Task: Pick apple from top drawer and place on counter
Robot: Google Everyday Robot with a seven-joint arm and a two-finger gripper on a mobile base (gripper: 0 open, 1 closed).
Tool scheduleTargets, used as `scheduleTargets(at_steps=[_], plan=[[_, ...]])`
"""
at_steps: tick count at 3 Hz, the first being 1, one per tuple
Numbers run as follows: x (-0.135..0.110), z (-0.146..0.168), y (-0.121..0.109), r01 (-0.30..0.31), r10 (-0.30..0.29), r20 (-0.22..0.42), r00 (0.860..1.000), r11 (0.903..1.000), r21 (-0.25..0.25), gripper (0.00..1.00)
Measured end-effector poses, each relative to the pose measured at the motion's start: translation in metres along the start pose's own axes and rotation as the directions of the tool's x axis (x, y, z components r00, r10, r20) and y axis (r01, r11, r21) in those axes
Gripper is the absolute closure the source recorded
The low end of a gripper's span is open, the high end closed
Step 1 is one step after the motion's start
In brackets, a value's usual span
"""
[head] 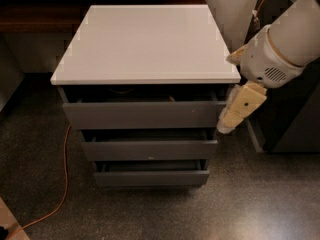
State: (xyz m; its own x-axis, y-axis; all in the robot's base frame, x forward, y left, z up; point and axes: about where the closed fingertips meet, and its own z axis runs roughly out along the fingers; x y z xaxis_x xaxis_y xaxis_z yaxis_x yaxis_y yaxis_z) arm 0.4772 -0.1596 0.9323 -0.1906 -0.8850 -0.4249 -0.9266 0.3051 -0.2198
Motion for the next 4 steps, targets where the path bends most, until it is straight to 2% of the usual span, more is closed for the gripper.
scheduleTargets(at_steps=[1, 2, 3, 4], plan=[[-0.020, 0.045, -0.002, 0.042, -0.042, 0.058, 0.997, 0.9991, -0.002, 0.00], [-0.041, 0.102, 0.002, 0.126, -0.124, 0.114, 0.986, 0.9919, -0.015, 0.00], [-0.054, 0.138, 0.004, 0.193, -0.189, 0.169, 0.967, 0.9812, -0.007, 0.00], [-0.053, 0.140, 0.004, 0.192, -0.188, 0.163, 0.969, 0.9813, -0.010, 0.00]])
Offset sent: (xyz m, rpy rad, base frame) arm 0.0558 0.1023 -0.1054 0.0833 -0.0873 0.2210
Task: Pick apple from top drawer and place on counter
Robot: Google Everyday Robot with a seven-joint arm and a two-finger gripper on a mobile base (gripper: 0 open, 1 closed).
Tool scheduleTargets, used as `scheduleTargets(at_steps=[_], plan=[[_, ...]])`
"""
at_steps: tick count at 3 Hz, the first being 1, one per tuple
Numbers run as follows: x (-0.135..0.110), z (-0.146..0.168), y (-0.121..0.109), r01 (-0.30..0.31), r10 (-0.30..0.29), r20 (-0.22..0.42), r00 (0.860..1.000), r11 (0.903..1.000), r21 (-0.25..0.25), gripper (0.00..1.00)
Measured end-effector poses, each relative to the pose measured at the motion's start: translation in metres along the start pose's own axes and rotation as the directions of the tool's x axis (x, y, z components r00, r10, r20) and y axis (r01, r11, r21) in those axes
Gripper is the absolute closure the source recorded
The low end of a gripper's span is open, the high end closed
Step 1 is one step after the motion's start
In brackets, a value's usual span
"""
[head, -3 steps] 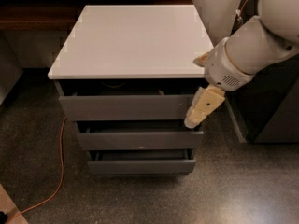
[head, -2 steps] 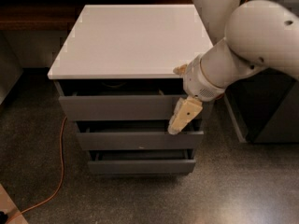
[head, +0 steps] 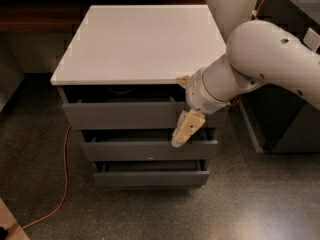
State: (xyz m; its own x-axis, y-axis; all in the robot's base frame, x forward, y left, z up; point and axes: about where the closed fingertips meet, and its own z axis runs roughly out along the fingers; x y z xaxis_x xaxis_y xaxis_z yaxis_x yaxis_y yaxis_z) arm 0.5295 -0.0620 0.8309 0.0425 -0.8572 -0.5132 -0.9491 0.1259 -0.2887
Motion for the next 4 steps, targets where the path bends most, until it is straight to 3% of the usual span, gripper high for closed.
scheduleTargets(at_steps=[1, 4], plan=[[0.006, 0.011, 0.000, -0.007, 0.006, -0.028, 1.000, 0.9999, -0.013, 0.00], [0.048, 0.118, -0.036, 0.097, -0.100, -0.078, 0.992, 0.9942, -0.046, 0.00]])
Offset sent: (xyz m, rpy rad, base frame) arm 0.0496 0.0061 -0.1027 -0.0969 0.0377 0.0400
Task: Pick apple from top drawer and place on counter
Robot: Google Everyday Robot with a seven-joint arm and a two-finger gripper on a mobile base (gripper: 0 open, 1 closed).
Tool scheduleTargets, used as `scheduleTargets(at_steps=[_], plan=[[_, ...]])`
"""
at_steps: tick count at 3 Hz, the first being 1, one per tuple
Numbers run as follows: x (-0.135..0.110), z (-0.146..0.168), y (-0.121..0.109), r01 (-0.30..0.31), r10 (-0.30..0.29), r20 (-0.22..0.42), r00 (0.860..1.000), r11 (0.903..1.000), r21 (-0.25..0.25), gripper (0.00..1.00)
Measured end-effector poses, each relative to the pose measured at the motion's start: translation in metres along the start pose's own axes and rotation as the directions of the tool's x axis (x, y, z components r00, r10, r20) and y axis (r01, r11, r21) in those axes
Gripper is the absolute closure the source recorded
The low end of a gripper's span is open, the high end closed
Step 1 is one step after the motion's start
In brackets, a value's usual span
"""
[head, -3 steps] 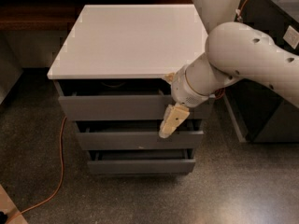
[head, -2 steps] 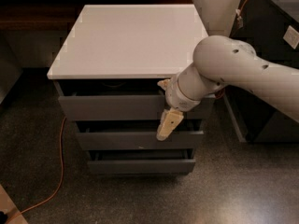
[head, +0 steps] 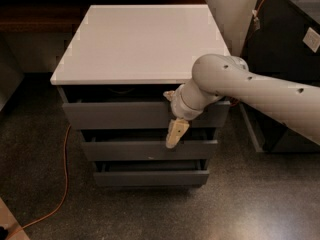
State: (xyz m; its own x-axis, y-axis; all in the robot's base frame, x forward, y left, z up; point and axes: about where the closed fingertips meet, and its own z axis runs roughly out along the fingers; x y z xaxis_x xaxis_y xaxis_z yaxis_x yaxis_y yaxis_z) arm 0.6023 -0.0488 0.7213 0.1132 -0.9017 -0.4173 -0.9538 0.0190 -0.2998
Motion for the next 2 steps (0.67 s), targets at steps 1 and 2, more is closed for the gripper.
scheduleTargets(at_steps=[1, 2], plan=[[0.009, 0.025, -0.020, 0.045, -0.045, -0.032, 0.998, 0.9990, 0.003, 0.00], [0.010, 0.048, -0.037, 0.090, -0.089, -0.058, 0.994, 0.9959, 0.007, 0.00]])
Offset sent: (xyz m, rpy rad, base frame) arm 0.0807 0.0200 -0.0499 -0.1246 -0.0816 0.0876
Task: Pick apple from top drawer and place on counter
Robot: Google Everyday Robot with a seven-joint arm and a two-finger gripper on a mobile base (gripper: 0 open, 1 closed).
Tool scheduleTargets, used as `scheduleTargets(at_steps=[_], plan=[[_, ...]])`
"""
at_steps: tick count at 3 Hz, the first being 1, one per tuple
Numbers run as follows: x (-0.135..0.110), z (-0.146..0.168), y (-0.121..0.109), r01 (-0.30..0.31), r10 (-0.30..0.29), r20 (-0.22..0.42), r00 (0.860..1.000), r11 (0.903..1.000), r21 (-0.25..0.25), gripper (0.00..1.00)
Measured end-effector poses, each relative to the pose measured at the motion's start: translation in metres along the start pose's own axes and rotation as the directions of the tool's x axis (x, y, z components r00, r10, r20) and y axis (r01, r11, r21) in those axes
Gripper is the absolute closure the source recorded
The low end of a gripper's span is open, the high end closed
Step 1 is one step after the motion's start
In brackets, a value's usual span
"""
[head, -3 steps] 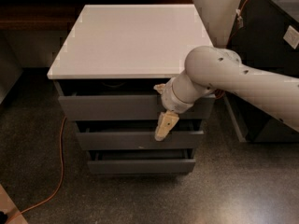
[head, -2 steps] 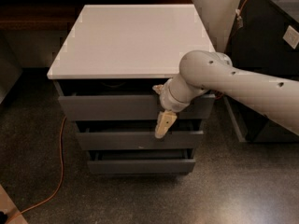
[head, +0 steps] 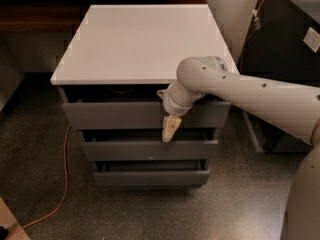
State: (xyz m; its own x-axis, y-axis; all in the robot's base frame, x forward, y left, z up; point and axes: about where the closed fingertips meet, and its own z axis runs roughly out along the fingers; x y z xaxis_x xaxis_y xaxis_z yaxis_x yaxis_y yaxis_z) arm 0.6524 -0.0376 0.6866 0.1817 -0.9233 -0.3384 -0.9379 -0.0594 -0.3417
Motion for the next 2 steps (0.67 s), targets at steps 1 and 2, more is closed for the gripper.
scheduleTargets(at_steps=[1, 2], plan=[[-0.008, 0.029, -0.013, 0.030, -0.030, -0.015, 0.999, 0.9995, -0.001, 0.01], [-0.016, 0.042, -0.016, 0.032, -0.032, -0.020, 0.999, 0.9994, -0.010, 0.21]])
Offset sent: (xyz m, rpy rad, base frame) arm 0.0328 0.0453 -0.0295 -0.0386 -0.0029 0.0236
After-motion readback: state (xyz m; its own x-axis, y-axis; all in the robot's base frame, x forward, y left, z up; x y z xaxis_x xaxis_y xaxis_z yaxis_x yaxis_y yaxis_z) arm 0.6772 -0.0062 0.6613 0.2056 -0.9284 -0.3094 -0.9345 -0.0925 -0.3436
